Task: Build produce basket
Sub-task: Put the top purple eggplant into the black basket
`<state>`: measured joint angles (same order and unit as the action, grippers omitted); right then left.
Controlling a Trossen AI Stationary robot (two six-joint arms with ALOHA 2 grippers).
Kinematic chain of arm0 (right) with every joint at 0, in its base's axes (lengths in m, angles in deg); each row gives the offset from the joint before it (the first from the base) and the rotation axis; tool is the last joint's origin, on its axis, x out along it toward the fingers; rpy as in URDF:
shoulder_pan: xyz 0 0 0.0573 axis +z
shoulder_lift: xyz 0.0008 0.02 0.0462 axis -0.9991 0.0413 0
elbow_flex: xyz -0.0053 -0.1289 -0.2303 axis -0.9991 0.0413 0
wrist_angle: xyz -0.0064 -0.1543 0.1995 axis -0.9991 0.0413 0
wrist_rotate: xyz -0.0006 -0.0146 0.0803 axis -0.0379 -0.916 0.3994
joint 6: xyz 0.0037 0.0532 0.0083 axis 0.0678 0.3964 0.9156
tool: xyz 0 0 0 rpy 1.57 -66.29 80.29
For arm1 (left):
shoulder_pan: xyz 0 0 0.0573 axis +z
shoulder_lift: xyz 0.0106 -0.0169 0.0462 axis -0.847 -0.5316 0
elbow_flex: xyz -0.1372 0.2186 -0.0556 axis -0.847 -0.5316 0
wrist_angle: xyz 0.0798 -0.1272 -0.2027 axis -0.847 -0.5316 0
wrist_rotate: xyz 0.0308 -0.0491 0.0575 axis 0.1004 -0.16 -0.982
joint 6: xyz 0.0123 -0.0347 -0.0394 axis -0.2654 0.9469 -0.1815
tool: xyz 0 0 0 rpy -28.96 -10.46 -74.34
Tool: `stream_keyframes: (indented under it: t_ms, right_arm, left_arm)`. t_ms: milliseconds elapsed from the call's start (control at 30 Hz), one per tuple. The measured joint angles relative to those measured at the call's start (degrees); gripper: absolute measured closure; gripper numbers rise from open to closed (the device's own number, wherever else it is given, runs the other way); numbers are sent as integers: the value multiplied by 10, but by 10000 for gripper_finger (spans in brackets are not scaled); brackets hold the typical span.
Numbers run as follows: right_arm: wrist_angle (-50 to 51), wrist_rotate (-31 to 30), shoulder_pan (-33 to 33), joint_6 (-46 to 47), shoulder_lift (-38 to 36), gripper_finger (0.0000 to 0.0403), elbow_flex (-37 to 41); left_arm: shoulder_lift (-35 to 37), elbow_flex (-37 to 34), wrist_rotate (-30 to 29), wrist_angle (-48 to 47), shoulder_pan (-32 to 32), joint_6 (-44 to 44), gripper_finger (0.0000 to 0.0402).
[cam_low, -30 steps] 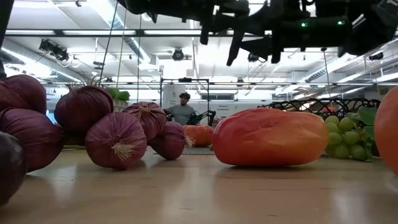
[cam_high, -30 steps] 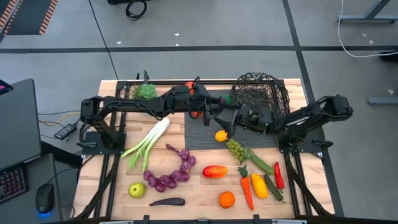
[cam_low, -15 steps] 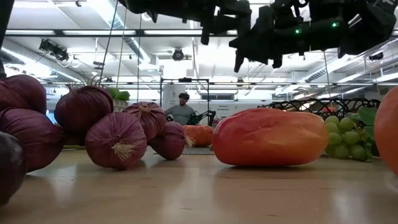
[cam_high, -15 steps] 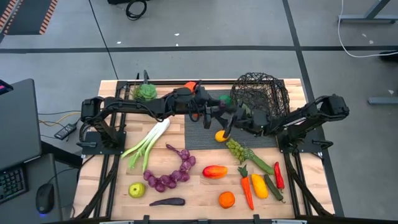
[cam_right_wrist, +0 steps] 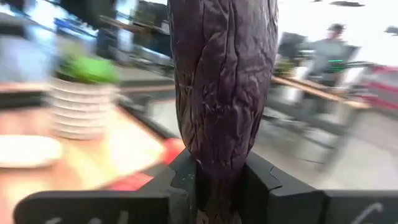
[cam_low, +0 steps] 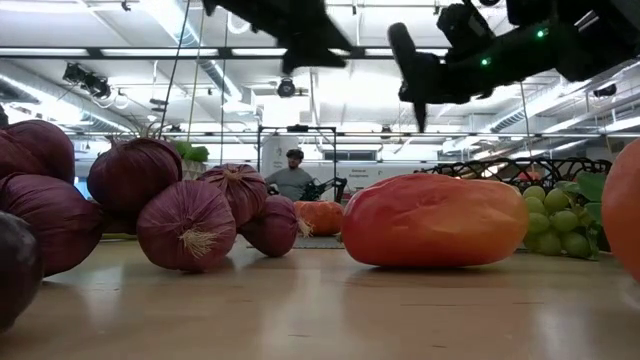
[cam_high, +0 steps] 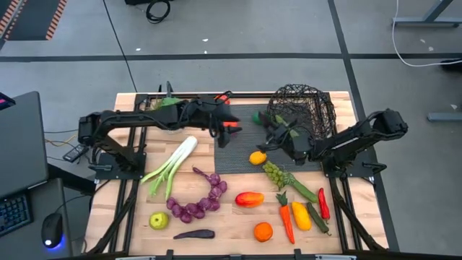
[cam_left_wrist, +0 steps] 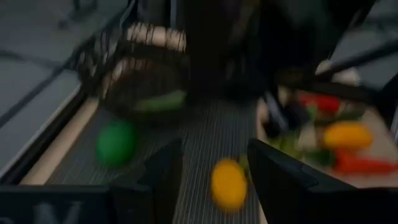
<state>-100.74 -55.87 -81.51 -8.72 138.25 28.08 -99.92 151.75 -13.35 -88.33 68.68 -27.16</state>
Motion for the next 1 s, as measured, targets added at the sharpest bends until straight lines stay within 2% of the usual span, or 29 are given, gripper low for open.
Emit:
stream_keyframes:
  t_ms: [133, 267, 300, 433, 600, 833, 933, 1000]
  right_arm:
    - [6, -142, 13, -74, -25, 311, 0]
    - [6, -291, 13, -164, -46, 314, 0]
    - [6, -311, 12, -186, -50, 314, 2]
    - [6, -314, 15, -205, -64, 314, 20]
    - [-32, -313, 10, -202, -71, 312, 44]
    - [-48, -310, -32, -190, -77, 311, 68]
    - [-49, -264, -50, -163, -80, 311, 78]
    - [-50, -201, -61, -141, -84, 311, 84]
  left_arm:
    - [14, 0, -16, -103, -1, 3, 222]
    - [11, 0, -87, -173, -13, 8, 227]
    - [7, 0, -107, -182, -18, 11, 228]
    - [-4, 0, -149, -197, -39, 22, 229]
    - [-4, -25, -164, -173, -61, 35, 229]
    - [-5, -73, -167, -135, -70, 43, 230]
    - [-5, -82, -168, -98, -69, 50, 229]
    - [-5, -82, -168, -85, -69, 47, 229]
